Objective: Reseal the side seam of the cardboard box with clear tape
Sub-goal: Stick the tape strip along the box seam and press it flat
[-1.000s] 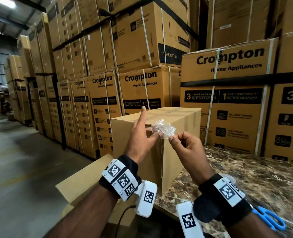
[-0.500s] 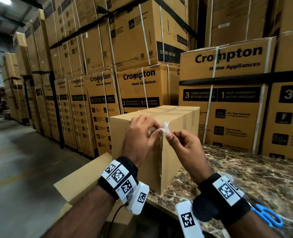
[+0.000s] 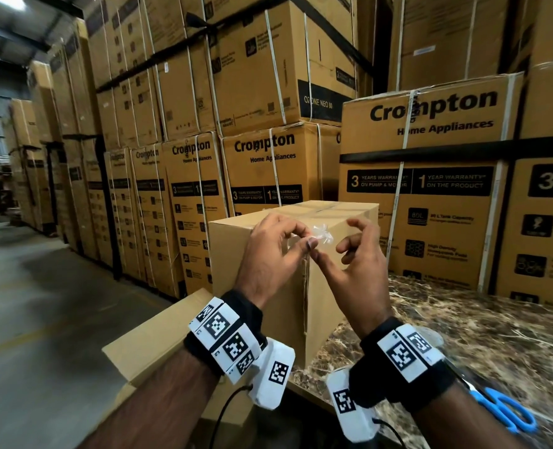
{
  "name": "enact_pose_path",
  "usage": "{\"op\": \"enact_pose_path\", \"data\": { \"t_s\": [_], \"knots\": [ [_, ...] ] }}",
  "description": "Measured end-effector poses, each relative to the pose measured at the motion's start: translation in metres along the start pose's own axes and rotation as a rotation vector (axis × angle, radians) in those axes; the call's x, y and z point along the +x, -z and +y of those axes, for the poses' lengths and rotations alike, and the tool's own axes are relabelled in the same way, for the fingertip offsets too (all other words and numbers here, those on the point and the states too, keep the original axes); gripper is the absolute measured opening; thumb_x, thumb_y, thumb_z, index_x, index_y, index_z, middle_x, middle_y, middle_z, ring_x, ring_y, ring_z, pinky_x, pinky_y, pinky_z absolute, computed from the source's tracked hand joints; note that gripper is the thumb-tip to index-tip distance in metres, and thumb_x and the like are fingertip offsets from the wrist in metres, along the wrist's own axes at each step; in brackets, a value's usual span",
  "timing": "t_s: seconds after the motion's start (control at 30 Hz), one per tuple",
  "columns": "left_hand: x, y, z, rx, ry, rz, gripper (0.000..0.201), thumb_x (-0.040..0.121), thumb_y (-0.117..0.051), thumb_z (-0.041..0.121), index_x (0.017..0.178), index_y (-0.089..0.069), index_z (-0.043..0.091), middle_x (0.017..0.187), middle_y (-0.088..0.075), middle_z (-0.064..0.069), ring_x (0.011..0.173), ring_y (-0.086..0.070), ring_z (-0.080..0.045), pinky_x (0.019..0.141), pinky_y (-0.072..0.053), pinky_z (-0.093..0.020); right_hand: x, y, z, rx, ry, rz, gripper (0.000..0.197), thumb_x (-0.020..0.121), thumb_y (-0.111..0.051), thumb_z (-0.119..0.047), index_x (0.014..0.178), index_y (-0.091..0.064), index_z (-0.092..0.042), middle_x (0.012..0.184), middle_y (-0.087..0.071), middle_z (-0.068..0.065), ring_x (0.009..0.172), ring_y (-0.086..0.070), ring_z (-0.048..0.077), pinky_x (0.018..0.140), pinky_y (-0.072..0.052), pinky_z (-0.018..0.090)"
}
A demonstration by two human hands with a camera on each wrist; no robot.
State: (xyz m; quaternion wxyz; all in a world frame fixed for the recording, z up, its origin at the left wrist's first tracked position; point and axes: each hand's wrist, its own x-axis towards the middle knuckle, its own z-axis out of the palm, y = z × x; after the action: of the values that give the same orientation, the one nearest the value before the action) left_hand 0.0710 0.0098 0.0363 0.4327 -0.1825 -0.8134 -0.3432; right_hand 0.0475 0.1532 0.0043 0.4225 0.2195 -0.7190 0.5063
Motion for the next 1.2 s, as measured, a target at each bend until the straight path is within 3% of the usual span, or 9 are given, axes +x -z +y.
{"op": "enact_pose_path", "data": {
  "t_s": [0.13, 0.23, 0.3, 0.43, 0.53, 0.6, 0.77, 1.0, 1.2],
  "knots": [
    [-0.002, 0.002, 0.005, -0.014, -0.004, -0.033, 0.015, 0.087, -0.067, 0.032, 0.091, -0.067, 0.017, 0.102, -0.056, 0.006, 0.092, -0.052, 0.003, 0.075, -0.044, -0.008, 0.003, -0.001, 0.002, -0.043, 0.101, 0.016, 0.026, 0.085, -0.069, -0.033, 0.100, -0.052, -0.020, 0.090, -0.054, -0.004, 0.080, -0.052, 0.013, 0.065, -0.050, 0.030],
    [-0.002, 0.002, 0.007, -0.013, 0.000, -0.012, 0.019, 0.085, -0.069, 0.033, 0.090, -0.066, 0.016, 0.106, -0.054, 0.004, 0.092, -0.054, 0.000, 0.075, -0.046, -0.006, 0.005, -0.002, 0.000, -0.074, 0.138, 0.020, 0.012, 0.087, -0.063, -0.025, 0.086, -0.052, -0.019, 0.082, -0.054, -0.003, 0.075, -0.050, 0.016, 0.063, -0.048, 0.037],
    [-0.003, 0.001, 0.007, 0.010, -0.002, 0.006, 0.018, 0.083, -0.072, 0.032, 0.089, -0.066, 0.016, 0.110, -0.053, 0.004, 0.098, -0.052, -0.003, 0.079, -0.044, -0.004, 0.006, 0.000, 0.000, -0.131, 0.170, 0.020, 0.014, 0.086, -0.062, -0.021, 0.080, -0.050, -0.020, 0.078, -0.052, -0.005, 0.073, -0.048, 0.016, 0.060, -0.043, 0.033],
    [-0.004, 0.001, 0.005, 0.085, -0.023, 0.070, 0.010, 0.081, -0.074, 0.022, 0.084, -0.066, 0.016, 0.109, -0.053, 0.006, 0.105, -0.049, -0.005, 0.085, -0.038, -0.008, 0.004, 0.004, 0.001, -0.291, 0.186, -0.014, 0.014, 0.087, -0.066, -0.017, 0.080, -0.054, -0.020, 0.079, -0.049, -0.007, 0.076, -0.046, 0.015, 0.060, -0.029, 0.019],
    [-0.005, -0.002, -0.001, 0.142, -0.030, 0.099, 0.009, 0.082, -0.073, 0.020, 0.081, -0.064, 0.018, 0.103, -0.055, 0.006, 0.102, -0.052, -0.012, 0.085, -0.046, -0.023, 0.002, 0.004, 0.003, -0.390, 0.168, -0.069, 0.007, 0.088, -0.066, -0.018, 0.085, -0.059, -0.017, 0.082, -0.054, -0.005, 0.079, -0.046, 0.014, 0.065, -0.029, 0.022],
    [-0.004, -0.004, -0.006, 0.149, -0.012, 0.121, 0.011, 0.083, -0.072, 0.018, 0.080, -0.061, 0.019, 0.098, -0.059, 0.004, 0.097, -0.055, -0.015, 0.081, -0.048, -0.026, 0.000, 0.003, 0.005, -0.415, 0.161, -0.092, 0.007, 0.088, -0.065, -0.019, 0.086, -0.059, -0.016, 0.084, -0.057, -0.002, 0.080, -0.045, 0.014, 0.069, -0.031, 0.025],
    [-0.006, -0.008, -0.013, 0.088, 0.059, 0.134, 0.011, 0.085, -0.070, 0.018, 0.080, -0.060, 0.020, 0.094, -0.059, 0.005, 0.088, -0.054, -0.006, 0.071, -0.038, -0.008, 0.000, 0.002, 0.005, -0.403, 0.130, -0.117, 0.007, 0.089, -0.064, -0.019, 0.085, -0.059, -0.016, 0.083, -0.057, -0.003, 0.079, -0.045, 0.014, 0.069, -0.031, 0.024],
    [0.003, -0.015, -0.016, -0.072, 0.159, 0.154, 0.010, 0.086, -0.069, 0.017, 0.080, -0.062, 0.014, 0.088, -0.064, 0.001, 0.083, -0.060, -0.012, 0.065, -0.049, -0.018, 0.002, 0.003, 0.001, -0.341, 0.098, -0.094, 0.009, 0.088, -0.064, -0.018, 0.081, -0.059, -0.017, 0.079, -0.055, -0.003, 0.076, -0.048, 0.016, 0.066, -0.035, 0.026],
    [0.008, -0.018, -0.008, -0.135, 0.244, 0.221, 0.010, 0.086, -0.070, 0.015, 0.079, -0.063, 0.014, 0.081, -0.067, 0.000, 0.077, -0.064, -0.011, 0.057, -0.048, -0.009, 0.004, 0.004, -0.008, -0.343, 0.070, -0.082, 0.008, 0.090, -0.061, -0.020, 0.083, -0.059, -0.017, 0.081, -0.055, -0.004, 0.079, -0.050, 0.014, 0.069, -0.039, 0.026]
  ]
}}
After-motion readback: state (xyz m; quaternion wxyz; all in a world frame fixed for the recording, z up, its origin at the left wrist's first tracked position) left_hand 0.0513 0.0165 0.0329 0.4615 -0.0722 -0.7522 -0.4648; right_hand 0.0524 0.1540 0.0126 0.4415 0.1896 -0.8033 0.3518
